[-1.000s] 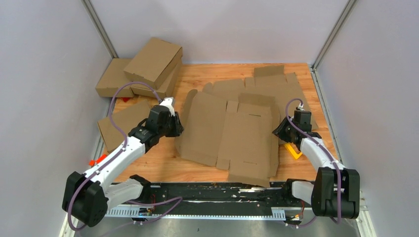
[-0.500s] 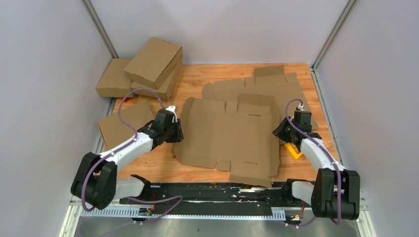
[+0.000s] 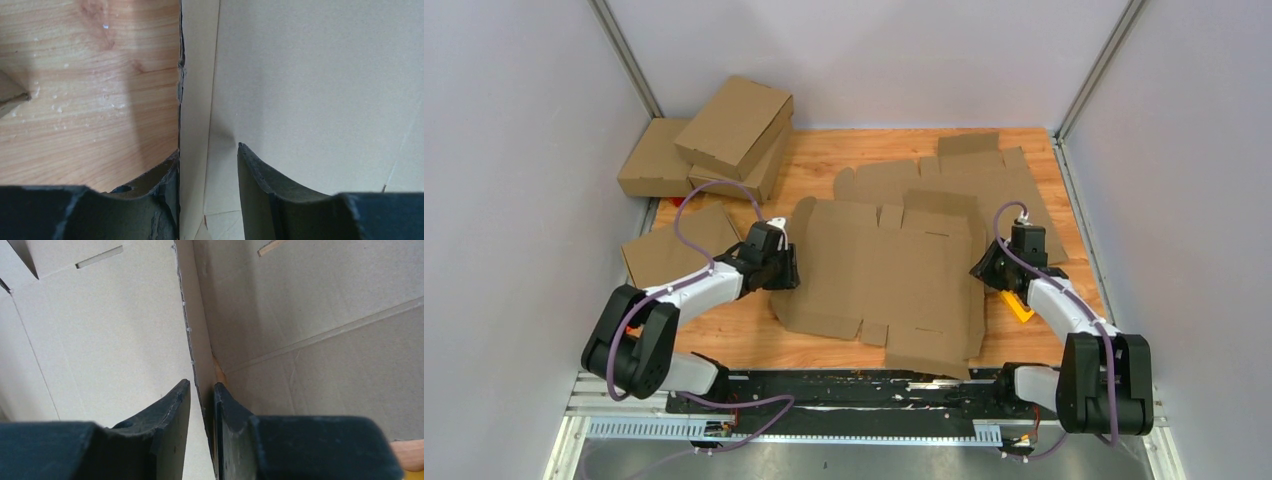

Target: Fold the paper box

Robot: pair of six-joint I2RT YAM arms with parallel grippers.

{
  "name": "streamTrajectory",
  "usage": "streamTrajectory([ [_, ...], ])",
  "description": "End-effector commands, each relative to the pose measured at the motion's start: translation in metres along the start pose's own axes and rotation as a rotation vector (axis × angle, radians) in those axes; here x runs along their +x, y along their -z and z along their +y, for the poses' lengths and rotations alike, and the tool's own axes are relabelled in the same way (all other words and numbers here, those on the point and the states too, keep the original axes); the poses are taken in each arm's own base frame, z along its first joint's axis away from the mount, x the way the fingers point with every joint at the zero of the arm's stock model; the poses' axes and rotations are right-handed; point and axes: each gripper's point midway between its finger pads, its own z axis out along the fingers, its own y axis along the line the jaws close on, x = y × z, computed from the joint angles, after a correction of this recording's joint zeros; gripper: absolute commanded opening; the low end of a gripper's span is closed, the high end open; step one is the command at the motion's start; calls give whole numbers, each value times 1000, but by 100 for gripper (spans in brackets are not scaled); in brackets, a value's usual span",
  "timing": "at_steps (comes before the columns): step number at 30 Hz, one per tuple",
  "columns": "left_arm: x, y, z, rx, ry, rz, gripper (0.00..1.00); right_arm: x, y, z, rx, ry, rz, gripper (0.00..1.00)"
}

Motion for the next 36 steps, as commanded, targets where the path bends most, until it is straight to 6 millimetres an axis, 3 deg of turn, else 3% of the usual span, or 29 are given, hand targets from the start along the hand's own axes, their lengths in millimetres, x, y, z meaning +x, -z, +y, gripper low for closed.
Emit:
streamTrajectory([
  [1, -5, -6, -8, 41, -32, -3, 45, -7, -4, 7, -13, 29, -30, 24],
  [5, -10, -5, -12, 65, -53, -13, 28, -5, -5, 13, -16, 51, -28, 24],
  [6, -11, -4, -13, 66, -50, -18, 21, -5, -5, 14, -15, 55, -27, 21],
  [8, -15, -2, -13, 65, -48, -43, 9, -6, -5, 16, -19, 63, -28, 3],
  [10, -18, 3, -13, 66, -50, -72, 0, -8, -4, 19, -25, 70, -32, 0],
  [14, -33, 21, -18, 85, -50, -156, 0, -17, 5, 25, -28, 101, -77, 0],
  [17, -50, 47, -28, 119, -42, -244, 0, -26, 16, 36, -32, 140, -122, 0],
  [24, -80, 98, -55, 186, -50, -361, 0, -49, 46, 87, -99, 235, -252, 0],
  [29, -106, 133, -55, 171, -61, -486, 0, -74, 71, 120, -157, 253, -363, 0],
  [36, -140, 170, -73, 226, -95, -623, 0, -110, 101, 169, -228, 301, -489, 0],
])
